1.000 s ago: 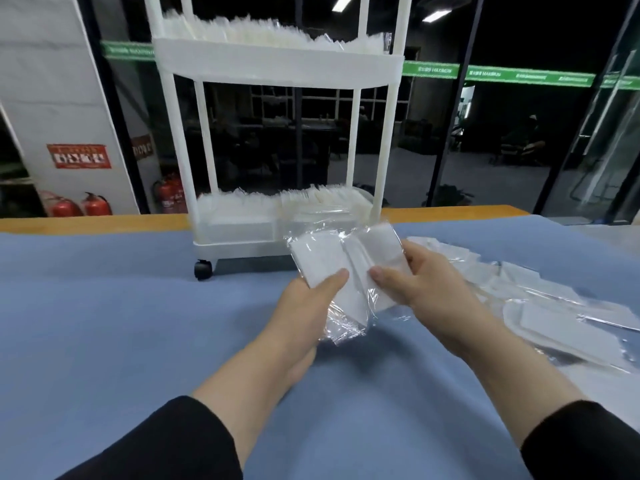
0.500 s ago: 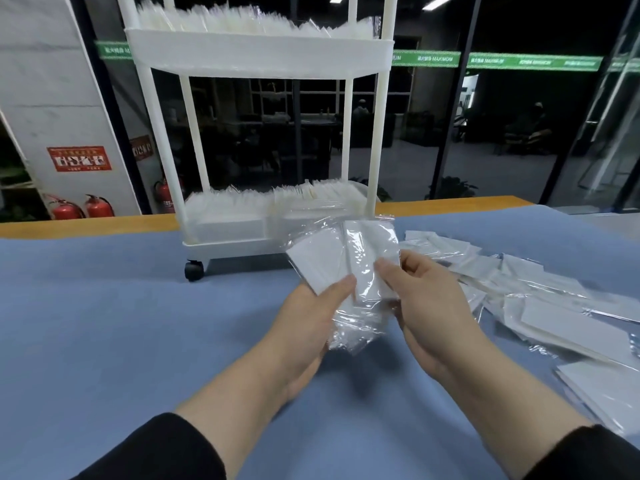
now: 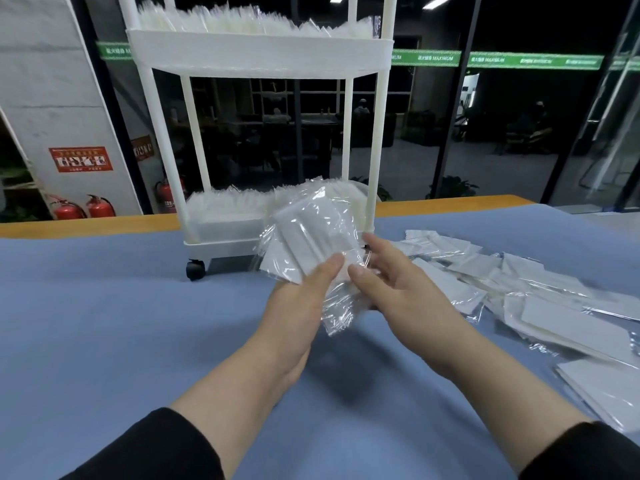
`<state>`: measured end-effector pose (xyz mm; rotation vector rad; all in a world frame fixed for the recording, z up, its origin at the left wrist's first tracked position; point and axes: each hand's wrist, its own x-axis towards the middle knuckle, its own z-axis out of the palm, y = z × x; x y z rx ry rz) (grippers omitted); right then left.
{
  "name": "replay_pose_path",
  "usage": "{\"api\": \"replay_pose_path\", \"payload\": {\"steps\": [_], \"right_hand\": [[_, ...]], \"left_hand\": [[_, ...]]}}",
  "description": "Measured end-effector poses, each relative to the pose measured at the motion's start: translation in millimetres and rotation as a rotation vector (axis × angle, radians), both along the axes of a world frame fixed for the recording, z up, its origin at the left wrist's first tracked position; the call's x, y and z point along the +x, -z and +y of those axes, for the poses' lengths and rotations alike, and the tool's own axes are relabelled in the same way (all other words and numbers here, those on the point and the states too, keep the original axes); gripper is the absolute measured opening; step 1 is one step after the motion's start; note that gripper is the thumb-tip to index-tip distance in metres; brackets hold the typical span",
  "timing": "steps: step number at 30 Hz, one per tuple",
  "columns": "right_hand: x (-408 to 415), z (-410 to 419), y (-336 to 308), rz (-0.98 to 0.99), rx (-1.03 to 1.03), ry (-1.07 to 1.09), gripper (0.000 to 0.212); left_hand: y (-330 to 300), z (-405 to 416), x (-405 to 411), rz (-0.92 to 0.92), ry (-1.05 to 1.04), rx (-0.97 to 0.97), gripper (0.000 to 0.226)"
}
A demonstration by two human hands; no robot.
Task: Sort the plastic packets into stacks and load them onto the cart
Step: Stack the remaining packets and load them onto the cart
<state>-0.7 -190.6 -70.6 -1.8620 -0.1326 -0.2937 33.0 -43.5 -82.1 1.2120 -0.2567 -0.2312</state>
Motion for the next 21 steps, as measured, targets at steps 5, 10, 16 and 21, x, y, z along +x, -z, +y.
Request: {"api": "replay_pose_path", "payload": {"steps": [5,10,16,21], "right_hand": [[-3.2,3.1,-4.3,-0.087,0.193,-0.082,0.026],[-9.4,-21.8,-16.9,-0.195,-0.239,0.083,0.037],[-0.1,-25.5,1.2,-0.057,-0.572,0.001,0.054],[4.8,-30.0,10.2,-0.082,-0.474,0.049,0.054]], "left_hand": [[-2.1,-2.0,-2.6,-0.132,0.045,0.055,0.048],[-6.9,13.9,7.8,-0.263,-0.425,-0.106,0.105],[0.4,9.7,7.3,-0.231,-0.361,0.336,0.057],[-2.5,7.5,1.1,-0.129,-0.335,0.303,0.066]]}}
